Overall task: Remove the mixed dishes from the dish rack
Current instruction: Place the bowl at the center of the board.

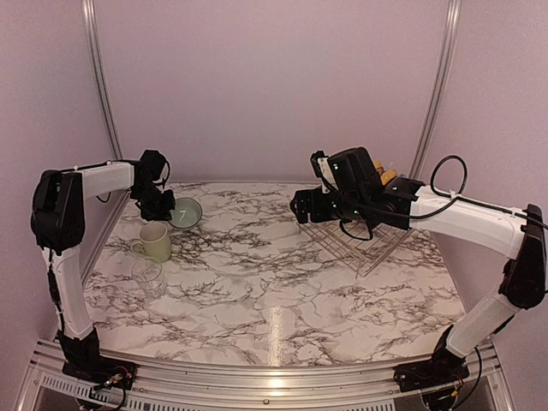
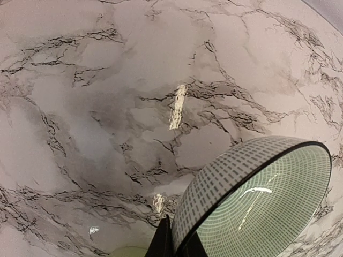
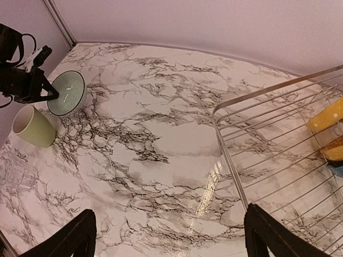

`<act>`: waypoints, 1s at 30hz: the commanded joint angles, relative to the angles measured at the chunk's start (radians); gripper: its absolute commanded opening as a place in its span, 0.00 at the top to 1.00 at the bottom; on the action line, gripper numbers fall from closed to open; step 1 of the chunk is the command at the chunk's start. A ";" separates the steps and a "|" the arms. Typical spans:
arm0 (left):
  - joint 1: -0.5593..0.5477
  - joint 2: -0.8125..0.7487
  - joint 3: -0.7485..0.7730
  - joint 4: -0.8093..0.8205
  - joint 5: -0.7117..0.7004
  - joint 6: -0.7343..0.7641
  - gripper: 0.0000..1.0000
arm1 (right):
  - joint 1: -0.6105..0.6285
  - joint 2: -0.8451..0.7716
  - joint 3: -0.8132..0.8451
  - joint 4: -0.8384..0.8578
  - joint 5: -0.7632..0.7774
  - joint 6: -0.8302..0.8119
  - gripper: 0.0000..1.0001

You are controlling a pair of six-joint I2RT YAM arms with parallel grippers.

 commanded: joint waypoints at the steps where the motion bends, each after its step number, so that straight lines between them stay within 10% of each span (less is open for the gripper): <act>1: 0.037 0.032 0.053 -0.027 0.059 0.047 1.00 | -0.008 0.001 0.015 -0.009 0.016 0.003 0.08; 22: 0.162 0.075 0.008 -0.006 0.094 0.031 0.97 | -0.010 0.011 -0.007 0.005 0.017 0.003 0.08; 30: 0.180 0.055 -0.002 -0.006 0.068 0.035 0.82 | -0.011 0.004 -0.013 -0.001 0.022 0.006 0.08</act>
